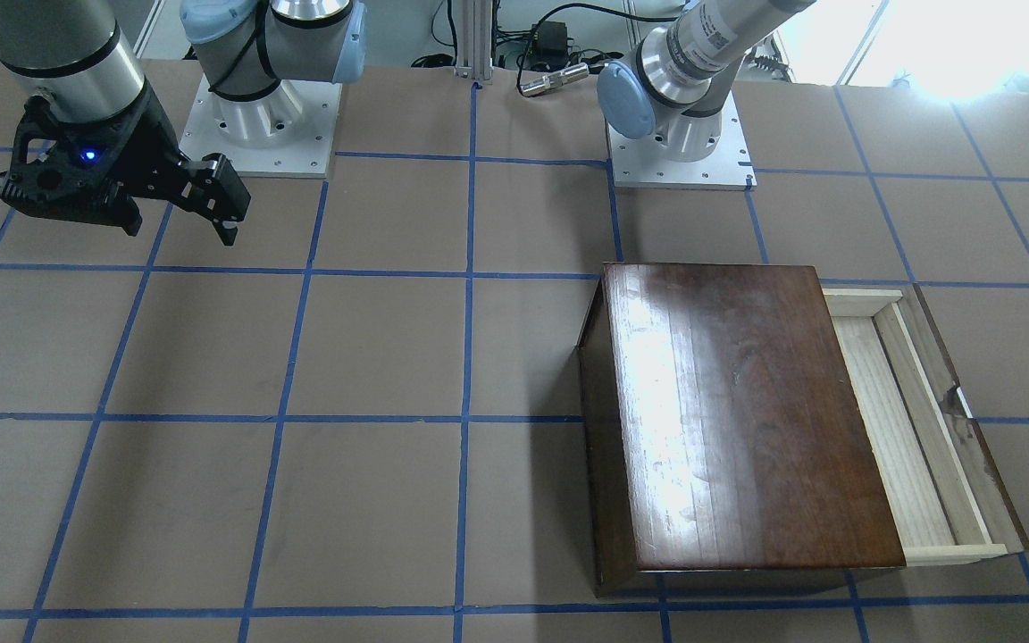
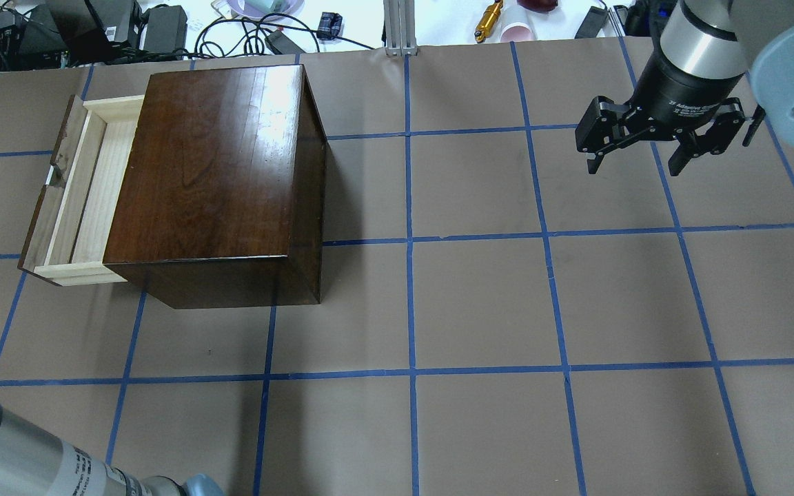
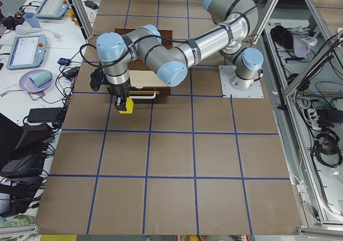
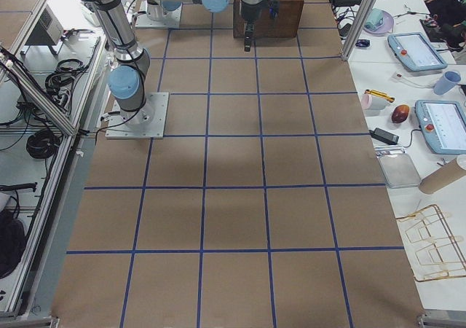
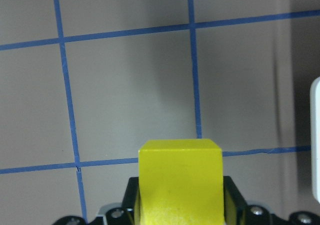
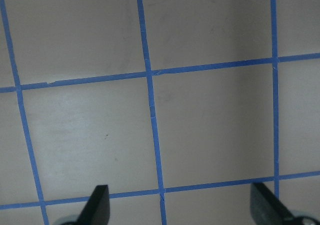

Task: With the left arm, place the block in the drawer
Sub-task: 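Lift the yellow cube and carry it over the open drawer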

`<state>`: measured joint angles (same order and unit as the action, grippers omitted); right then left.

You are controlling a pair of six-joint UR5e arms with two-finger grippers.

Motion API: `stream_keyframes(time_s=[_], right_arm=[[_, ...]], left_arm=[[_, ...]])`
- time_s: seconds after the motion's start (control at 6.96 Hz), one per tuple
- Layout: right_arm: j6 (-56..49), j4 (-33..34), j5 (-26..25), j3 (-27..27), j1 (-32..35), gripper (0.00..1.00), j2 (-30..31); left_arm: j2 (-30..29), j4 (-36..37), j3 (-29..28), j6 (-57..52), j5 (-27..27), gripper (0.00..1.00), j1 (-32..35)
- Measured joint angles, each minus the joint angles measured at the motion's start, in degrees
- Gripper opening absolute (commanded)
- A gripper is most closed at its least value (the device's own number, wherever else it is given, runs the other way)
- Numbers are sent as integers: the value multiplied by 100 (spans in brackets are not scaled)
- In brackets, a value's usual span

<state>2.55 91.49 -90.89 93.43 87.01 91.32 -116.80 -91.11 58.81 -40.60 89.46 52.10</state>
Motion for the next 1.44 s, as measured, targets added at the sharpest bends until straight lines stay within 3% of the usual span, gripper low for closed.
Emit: stream_keyframes(time_s=[0.72,1.44], right_arm=[[0,0,1,2,0,100,0],[0,0,1,0,0,100,0]], left_arm=[[581,1,868,1585,-299,34,1132],[605,545,1929,1684,-282,34,1388]])
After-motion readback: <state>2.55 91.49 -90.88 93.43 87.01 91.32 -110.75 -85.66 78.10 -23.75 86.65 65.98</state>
